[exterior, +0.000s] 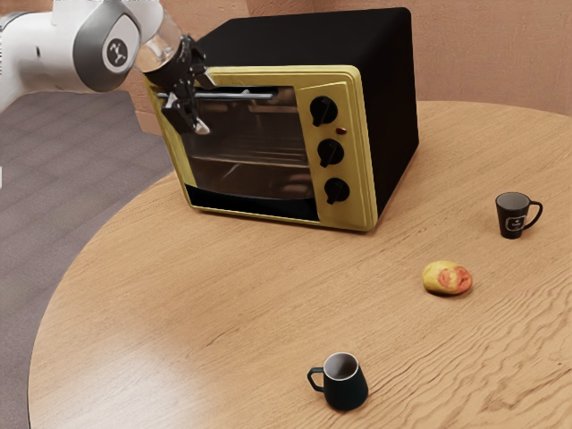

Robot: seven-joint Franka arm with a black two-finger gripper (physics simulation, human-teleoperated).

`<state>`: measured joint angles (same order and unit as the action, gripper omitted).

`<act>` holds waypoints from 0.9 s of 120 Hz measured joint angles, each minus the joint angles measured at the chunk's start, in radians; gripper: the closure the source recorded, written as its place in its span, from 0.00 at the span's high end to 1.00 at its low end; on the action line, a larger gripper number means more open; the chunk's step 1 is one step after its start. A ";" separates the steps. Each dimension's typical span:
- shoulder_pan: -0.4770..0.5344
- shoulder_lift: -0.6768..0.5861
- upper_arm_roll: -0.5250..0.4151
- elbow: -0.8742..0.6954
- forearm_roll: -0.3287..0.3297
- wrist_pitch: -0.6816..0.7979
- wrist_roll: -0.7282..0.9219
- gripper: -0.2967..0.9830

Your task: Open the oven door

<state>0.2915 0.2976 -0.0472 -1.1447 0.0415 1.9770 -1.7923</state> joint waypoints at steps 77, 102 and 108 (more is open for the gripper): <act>0.033 0.121 -0.006 0.078 0.001 0.140 0.180 0.77; 0.044 0.161 -0.008 0.078 -0.001 0.159 0.207 0.77; 0.046 0.165 -0.008 0.077 -0.002 0.163 0.212 0.77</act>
<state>0.3378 0.4622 -0.0552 -1.0676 0.0400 2.1399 -1.5807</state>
